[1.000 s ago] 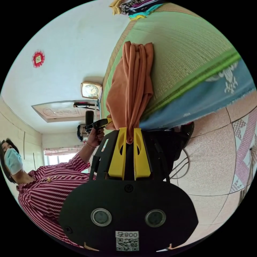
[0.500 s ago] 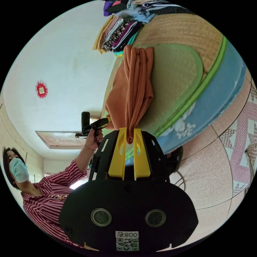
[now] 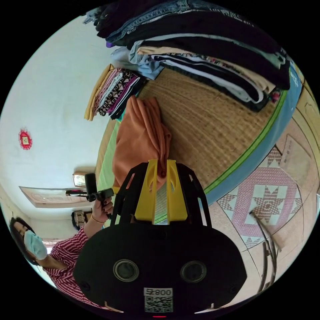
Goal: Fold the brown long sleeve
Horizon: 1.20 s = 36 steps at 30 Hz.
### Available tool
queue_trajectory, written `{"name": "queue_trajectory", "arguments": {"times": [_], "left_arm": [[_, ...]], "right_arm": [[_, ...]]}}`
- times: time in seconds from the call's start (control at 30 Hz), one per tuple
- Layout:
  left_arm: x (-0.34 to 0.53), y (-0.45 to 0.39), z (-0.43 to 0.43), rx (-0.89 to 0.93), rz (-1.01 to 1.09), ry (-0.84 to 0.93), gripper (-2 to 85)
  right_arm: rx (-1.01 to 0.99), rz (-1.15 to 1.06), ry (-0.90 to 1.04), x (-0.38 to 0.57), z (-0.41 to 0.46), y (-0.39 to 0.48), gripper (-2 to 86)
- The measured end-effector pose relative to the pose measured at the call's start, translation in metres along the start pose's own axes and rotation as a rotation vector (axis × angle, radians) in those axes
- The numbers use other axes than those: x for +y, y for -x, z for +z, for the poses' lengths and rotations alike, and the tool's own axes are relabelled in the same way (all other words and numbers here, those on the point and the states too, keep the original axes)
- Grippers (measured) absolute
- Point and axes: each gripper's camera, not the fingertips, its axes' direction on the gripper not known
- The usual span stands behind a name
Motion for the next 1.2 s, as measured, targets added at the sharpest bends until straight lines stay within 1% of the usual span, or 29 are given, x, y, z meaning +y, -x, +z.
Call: {"name": "queue_trajectory", "arguments": {"times": [0.07, 0.2, 0.27, 0.33, 0.4, 0.47, 0.57, 0.63, 0.67, 0.77, 0.83, 0.87, 0.9, 0.93, 1.03, 1.13, 1.2], "left_arm": [[-0.007, -0.006, 0.015, -0.042, 0.002, 0.033, 4.4], [-0.009, -0.004, 0.024, -0.054, -0.034, 0.055, 5.2], [-0.009, -0.002, 0.025, -0.018, -0.051, 0.053, 6.2], [-0.009, -0.004, 0.022, 0.0, -0.046, 0.048, 6.8], [-0.008, -0.005, 0.021, 0.018, -0.05, 0.048, 7.3], [-0.006, -0.004, 0.02, 0.04, -0.054, 0.056, 7.6], [0.0, 0.006, 0.02, 0.081, -0.097, 0.06, 7.8], [0.005, 0.011, 0.02, 0.11, -0.117, 0.054, 7.8], [0.007, 0.013, 0.019, 0.123, -0.126, 0.046, 7.8], [0.011, 0.011, 0.015, 0.121, -0.123, 0.038, 7.6], [0.013, 0.009, 0.013, 0.107, -0.112, 0.041, 7.4], [0.014, 0.007, 0.011, 0.1, -0.106, 0.045, 7.0], [0.015, 0.006, 0.01, 0.098, -0.099, 0.047, 6.8], [0.018, 0.005, 0.007, 0.089, -0.087, 0.046, 6.2], [0.029, 0.006, -0.006, 0.074, -0.074, 0.028, 4.8], [0.041, 0.013, -0.024, 0.064, -0.073, -0.002, 3.8], [0.049, 0.018, -0.035, 0.069, -0.073, -0.025, 3.1]], "right_arm": [[0.034, 0.011, 0.013, -0.008, -0.001, -0.001, 4.6], [0.07, 0.06, 0.038, -0.014, 0.013, -0.011, 5.8], [0.029, 0.091, 0.013, -0.012, 0.015, -0.019, 6.3], [-0.071, 0.132, -0.034, -0.006, 0.012, -0.031, 6.8], [-0.112, 0.134, -0.065, -0.003, 0.008, -0.032, 6.9], [-0.103, 0.132, -0.09, 0.001, 0.002, -0.026, 6.3], [-0.062, 0.128, -0.175, 0.013, -0.016, -0.013, 3.2], [-0.057, 0.075, -0.266, 0.028, -0.028, 0.008, 1.5], [-0.059, 0.055, -0.278, 0.031, -0.028, 0.017, 1.3], [-0.049, -0.121, -0.286, 0.049, -0.012, 0.081, 0.6], [0.048, -0.244, -0.242, 0.059, 0.017, 0.136, 0.3], [0.08, -0.271, -0.233, 0.06, 0.026, 0.148, 0.3], [0.156, -0.323, -0.207, 0.063, 0.045, 0.17, 0.2], [0.256, -0.359, -0.162, 0.063, 0.067, 0.188, 0.2], [0.446, -0.408, -0.017, 0.062, 0.124, 0.215, 0.1], [0.521, -0.423, -0.007, 0.066, 0.146, 0.234, 0.1], [0.533, -0.411, -0.009, 0.066, 0.148, 0.243, 0.1]]}}
